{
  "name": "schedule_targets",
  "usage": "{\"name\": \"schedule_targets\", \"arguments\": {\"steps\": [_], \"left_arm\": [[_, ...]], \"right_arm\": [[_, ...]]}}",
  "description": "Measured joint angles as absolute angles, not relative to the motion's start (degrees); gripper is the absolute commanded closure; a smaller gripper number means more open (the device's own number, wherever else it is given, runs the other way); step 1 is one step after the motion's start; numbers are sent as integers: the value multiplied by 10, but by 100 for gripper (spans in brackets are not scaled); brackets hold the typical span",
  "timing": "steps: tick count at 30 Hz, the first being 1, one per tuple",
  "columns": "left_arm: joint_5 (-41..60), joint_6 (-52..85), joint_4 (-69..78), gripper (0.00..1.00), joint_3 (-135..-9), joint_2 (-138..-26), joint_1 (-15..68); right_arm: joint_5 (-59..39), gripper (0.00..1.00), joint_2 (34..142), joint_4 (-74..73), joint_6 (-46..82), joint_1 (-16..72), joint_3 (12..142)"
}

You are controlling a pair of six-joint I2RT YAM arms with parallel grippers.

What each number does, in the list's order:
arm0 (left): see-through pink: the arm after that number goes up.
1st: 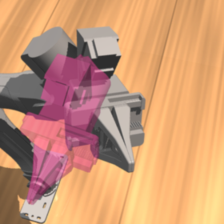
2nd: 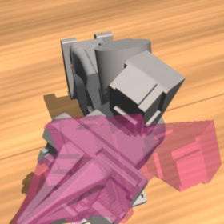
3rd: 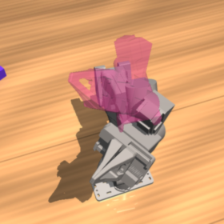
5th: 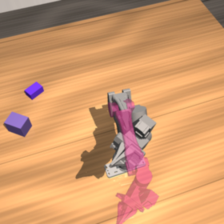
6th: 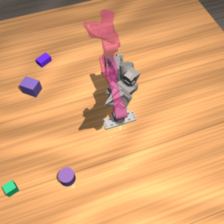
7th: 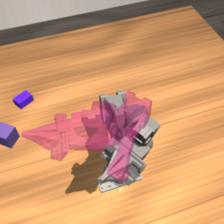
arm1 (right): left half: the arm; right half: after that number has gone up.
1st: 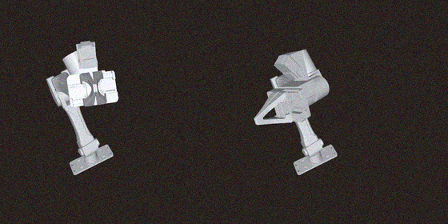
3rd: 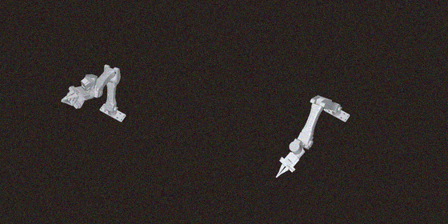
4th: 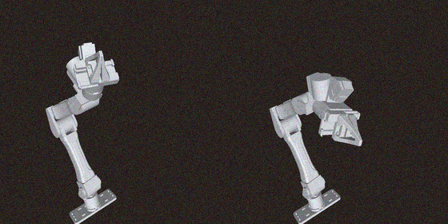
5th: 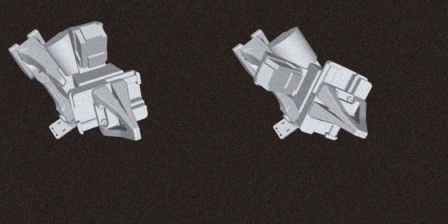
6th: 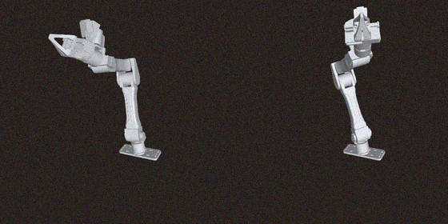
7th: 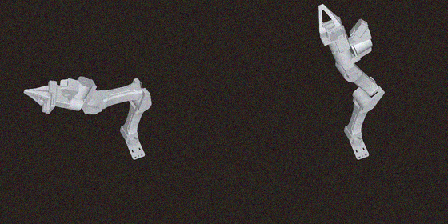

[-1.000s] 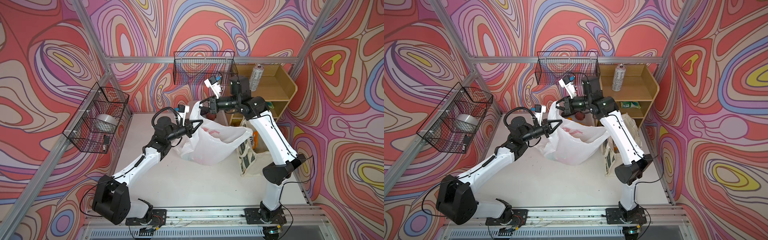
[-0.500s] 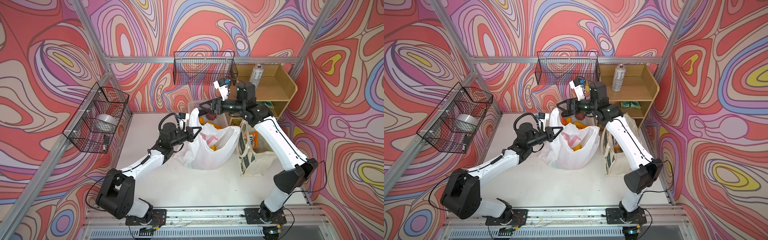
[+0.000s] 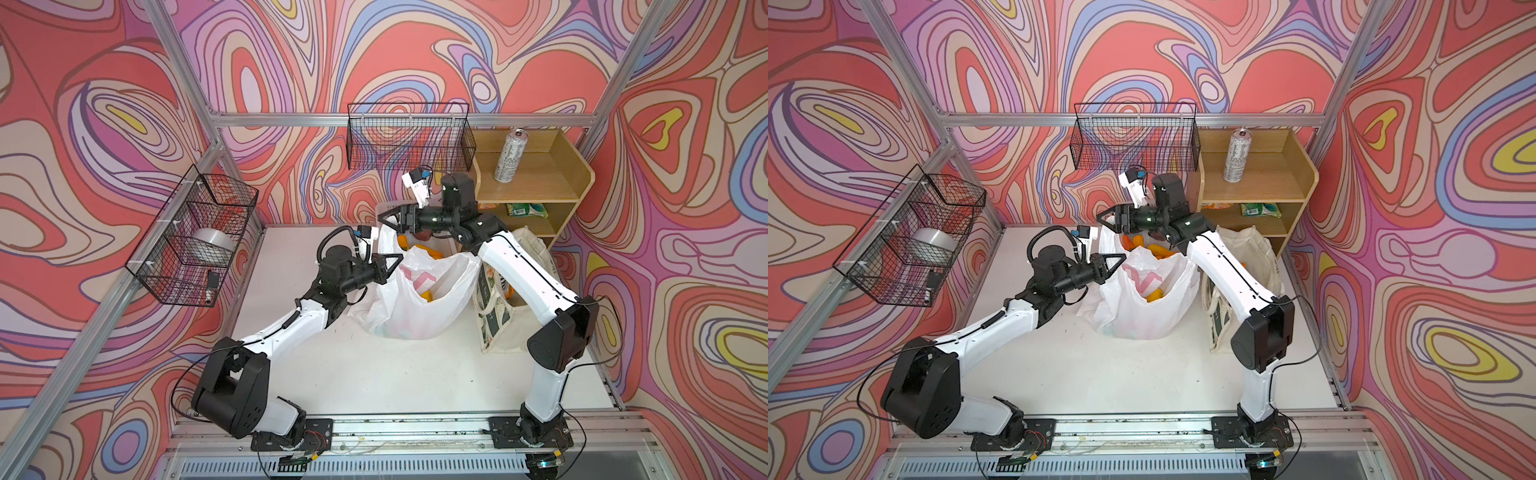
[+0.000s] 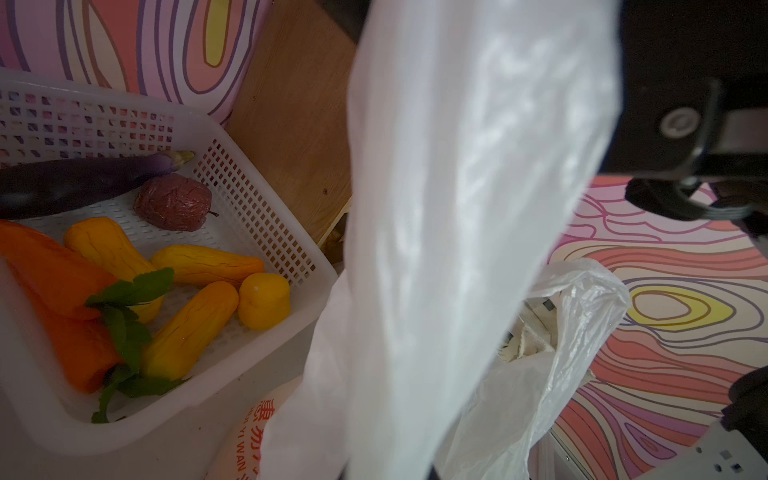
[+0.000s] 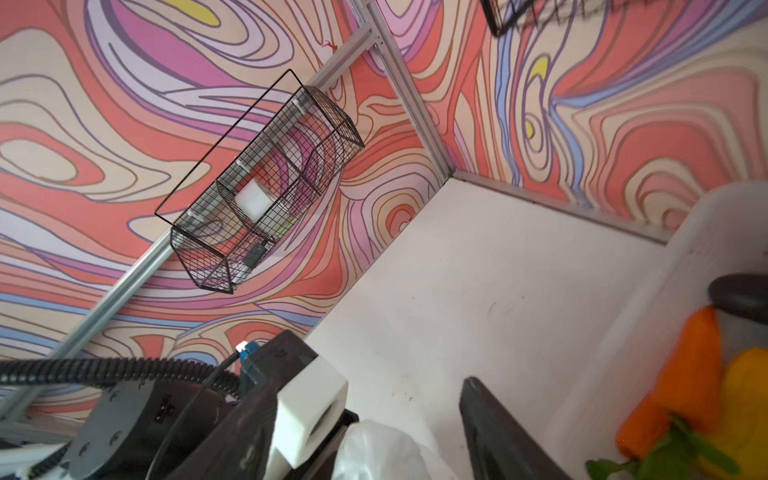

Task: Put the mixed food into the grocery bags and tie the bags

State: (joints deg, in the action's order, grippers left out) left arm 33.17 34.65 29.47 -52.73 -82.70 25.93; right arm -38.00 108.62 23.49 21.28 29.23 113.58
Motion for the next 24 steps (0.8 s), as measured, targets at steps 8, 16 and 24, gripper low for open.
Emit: {"name": "schedule_targets", "arguments": {"steps": [8,16,24], "left_arm": [[345,290,258,65,-529,-811,255],[369,198,177,0,-529,-742,231],[316,115,110,7,-529,-682,229]], "right_arm": [[-396,100,1088,232,215,294,1125],[-429,100,1071,227,182,294,1105],[-444,100,1050,232,157,293,1102]]}}
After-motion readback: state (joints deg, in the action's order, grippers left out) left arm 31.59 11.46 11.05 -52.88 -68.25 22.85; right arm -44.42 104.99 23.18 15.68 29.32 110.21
